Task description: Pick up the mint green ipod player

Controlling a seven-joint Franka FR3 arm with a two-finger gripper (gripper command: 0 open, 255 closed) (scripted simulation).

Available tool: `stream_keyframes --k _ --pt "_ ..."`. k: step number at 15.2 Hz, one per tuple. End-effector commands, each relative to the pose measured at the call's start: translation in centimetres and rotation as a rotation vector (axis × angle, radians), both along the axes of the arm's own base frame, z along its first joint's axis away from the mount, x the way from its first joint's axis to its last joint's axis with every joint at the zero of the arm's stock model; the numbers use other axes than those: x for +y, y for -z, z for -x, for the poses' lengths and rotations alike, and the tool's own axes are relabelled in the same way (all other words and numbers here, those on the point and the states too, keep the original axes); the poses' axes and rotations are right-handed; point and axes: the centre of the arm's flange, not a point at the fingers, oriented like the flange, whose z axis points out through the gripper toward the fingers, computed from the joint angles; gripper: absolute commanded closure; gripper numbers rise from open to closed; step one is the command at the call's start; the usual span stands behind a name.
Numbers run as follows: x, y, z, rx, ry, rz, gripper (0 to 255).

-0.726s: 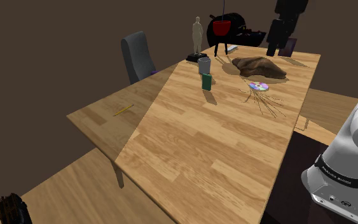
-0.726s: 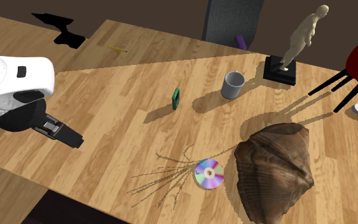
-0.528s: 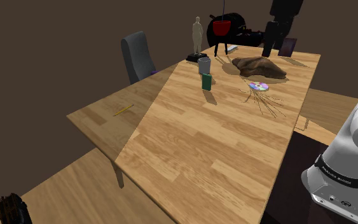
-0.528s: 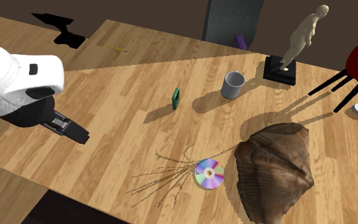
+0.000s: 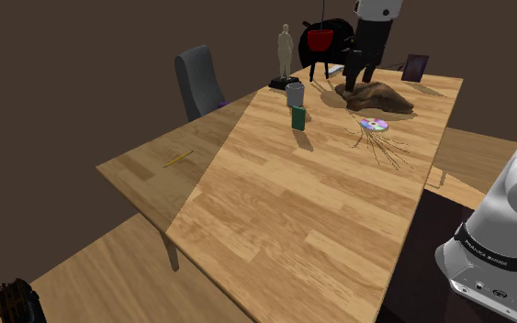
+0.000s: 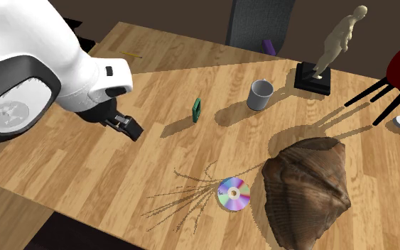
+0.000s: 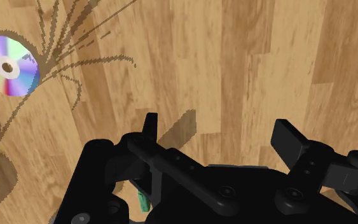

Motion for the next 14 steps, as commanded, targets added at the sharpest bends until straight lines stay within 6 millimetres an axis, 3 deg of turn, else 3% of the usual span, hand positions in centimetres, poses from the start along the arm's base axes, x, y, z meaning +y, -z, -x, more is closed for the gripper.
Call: stream_keyframes --k 1,14 --pt "-0.4 0.9 -2.4 -0.012 0.006 -0.004 0" --pt "-4.5 7.7 -16.8 -0.071 0.047 -0.032 0"
